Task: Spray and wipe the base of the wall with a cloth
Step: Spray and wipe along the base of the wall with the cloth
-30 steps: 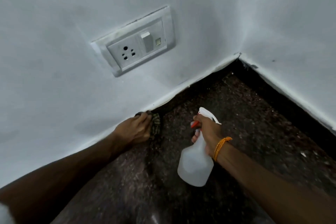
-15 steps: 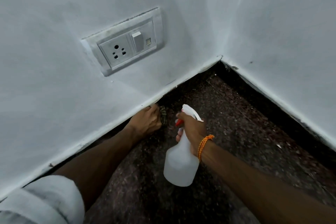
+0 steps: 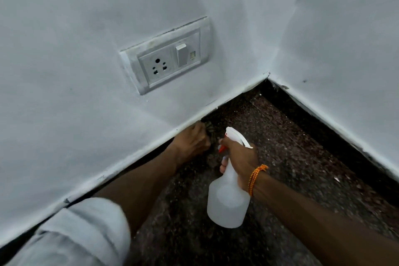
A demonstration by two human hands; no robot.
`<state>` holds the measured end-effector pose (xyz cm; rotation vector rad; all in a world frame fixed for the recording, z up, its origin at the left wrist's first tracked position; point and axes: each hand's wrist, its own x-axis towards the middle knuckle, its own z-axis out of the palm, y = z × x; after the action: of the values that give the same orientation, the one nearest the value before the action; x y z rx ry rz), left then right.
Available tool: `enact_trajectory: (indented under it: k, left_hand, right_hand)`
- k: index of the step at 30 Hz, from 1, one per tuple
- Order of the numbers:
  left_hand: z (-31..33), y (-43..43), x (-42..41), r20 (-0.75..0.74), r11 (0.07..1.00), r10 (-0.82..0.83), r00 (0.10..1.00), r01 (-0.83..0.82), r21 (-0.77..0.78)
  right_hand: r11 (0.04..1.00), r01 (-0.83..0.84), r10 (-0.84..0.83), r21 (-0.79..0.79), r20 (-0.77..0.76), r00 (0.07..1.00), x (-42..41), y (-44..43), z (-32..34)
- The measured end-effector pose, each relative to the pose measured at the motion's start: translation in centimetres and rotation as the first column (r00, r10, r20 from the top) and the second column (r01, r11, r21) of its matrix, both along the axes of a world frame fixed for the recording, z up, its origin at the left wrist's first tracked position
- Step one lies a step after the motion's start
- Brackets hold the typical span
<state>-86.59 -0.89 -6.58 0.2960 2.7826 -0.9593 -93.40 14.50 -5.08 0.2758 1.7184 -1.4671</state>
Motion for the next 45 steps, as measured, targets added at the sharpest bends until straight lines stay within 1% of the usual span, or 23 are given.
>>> enact_trajectory:
  k: [1, 3, 4, 6, 8, 10, 13, 16, 20, 23, 25, 28, 30, 32, 34, 35, 37, 39, 41, 43, 45]
  left_hand:
    - [0.2, 0.0, -0.4, 0.006, 1.0, 0.006, 1.0, -0.006, 0.023]
    - [0.6, -0.2, 0.6, -0.013, 1.0, -0.017, 1.0, 0.017, 0.002]
    - [0.7, -0.5, 1.9, -0.032, 0.999, -0.049, 0.998, 0.049, -0.003]
    - [1.0, -1.9, 5.7, -0.065, 0.994, -0.091, 0.994, 0.095, 0.058]
    - [1.4, -3.2, 10.0, -0.125, 0.989, -0.043, 0.991, 0.06, 0.137]
    - [2.3, -4.2, 14.4, -0.154, 0.98, 0.023, 0.988, 0.009, 0.199]
    - [3.2, -4.9, 19.5, -0.154, 0.975, 0.046, 0.987, -0.011, 0.22]
    - [3.5, -4.8, 22.0, -0.149, 0.977, 0.07, 0.986, -0.038, 0.212]
    - [2.8, -4.7, 21.4, -0.12, 0.984, 0.073, 0.99, -0.052, 0.169]
    - [1.1, -5.1, 19.4, -0.057, 0.994, -0.005, 0.998, 0.011, 0.113]
    - [0.5, -5.0, 16.4, -0.082, 0.989, -0.058, 0.995, 0.069, 0.128]
    - [0.0, -3.3, 10.8, -0.168, 0.978, -0.105, 0.98, 0.133, 0.163]
    - [-0.4, -2.9, 8.4, -0.162, 0.97, -0.078, 0.984, 0.113, 0.215]
    - [-0.4, -3.6, 8.5, -0.127, 0.968, -0.088, 0.988, 0.115, 0.222]
    - [-0.6, -4.4, 10.9, -0.08, 0.963, -0.156, 0.985, 0.17, 0.21]
    - [-0.8, -4.9, 12.7, -0.05, 0.963, -0.159, 0.986, 0.166, 0.212]
    - [-1.0, -5.4, 16.3, -0.02, 0.969, -0.138, 0.99, 0.139, 0.205]
    - [-1.4, -5.5, 17.6, -0.007, 0.974, -0.108, 0.994, 0.107, 0.197]
    - [-1.5, -4.9, 16.0, -0.034, 0.976, -0.046, 0.998, 0.052, 0.213]
    - [-1.8, -3.7, 13.1, -0.122, 0.956, 0.037, 0.992, 0.0, 0.292]
    - [-1.8, -3.0, 10.6, -0.171, 0.938, 0.079, 0.982, -0.015, 0.345]
  right_hand:
    - [1.0, -0.008, 0.008, 0.001, -0.005, 1.0, 0.1, 0.0, 0.0]
    - [1.0, -0.021, 0.02, -0.003, -0.007, 1.0, 0.4, 0.0, -0.2]
    - [1.0, -0.028, 0.028, -0.006, -0.002, 1.0, 0.8, -0.1, -0.3]
    - [0.999, -0.04, 0.04, -0.008, 0.013, 0.999, 1.7, -0.2, -0.5]
    - [0.998, -0.056, 0.056, -0.007, 0.037, 0.998, 3.1, -0.4, -0.6]
    - [0.997, -0.081, 0.081, 0.001, 0.074, 0.994, 4.9, -0.9, -0.9]
    - [0.994, -0.111, 0.109, 0.01, 0.127, 0.986, 7.7, -1.8, -1.6]
    - [0.987, -0.153, 0.147, 0.039, 0.138, 0.979, 10.5, -2.7, -2.2]
    - [0.985, -0.159, 0.151, 0.069, 0.107, 0.983, 12.2, -3.3, -2.4]
    - [0.987, -0.144, 0.137, 0.073, 0.093, 0.986, 12.4, -3.3, -2.1]
    - [0.989, -0.128, 0.122, 0.075, 0.081, 0.989, 11.9, -3.2, -1.8]
    - [0.993, -0.074, 0.071, 0.09, 0.035, 0.997, 10.7, -2.6, -1.6]
    - [0.995, -0.043, 0.042, 0.095, 0.004, 0.999, 10.1, -2.0, -1.4]
    - [0.994, -0.055, 0.056, 0.095, -0.013, 0.998, 9.3, -1.2, -1.1]
    - [0.991, -0.076, 0.078, 0.109, -0.013, 0.997, 8.8, -0.6, -1.3]
    - [0.99, -0.085, 0.087, 0.115, -0.005, 0.996, 8.8, -0.4, -1.5]
    - [0.986, -0.109, 0.107, 0.123, 0.025, 0.994, 9.1, -0.6, -1.7]
    - [0.986, -0.124, 0.12, 0.113, 0.037, 0.992, 10.1, -1.3, -1.5]
    - [0.987, -0.128, 0.13, 0.097, -0.016, 0.991, 11.0, -2.5, -1.2]
    - [0.987, -0.125, 0.133, 0.1, -0.075, 0.988, 11.7, -3.5, -0.8]
    - [0.992, -0.088, 0.097, 0.095, -0.09, 0.991, 11.5, -4.2, -0.4]
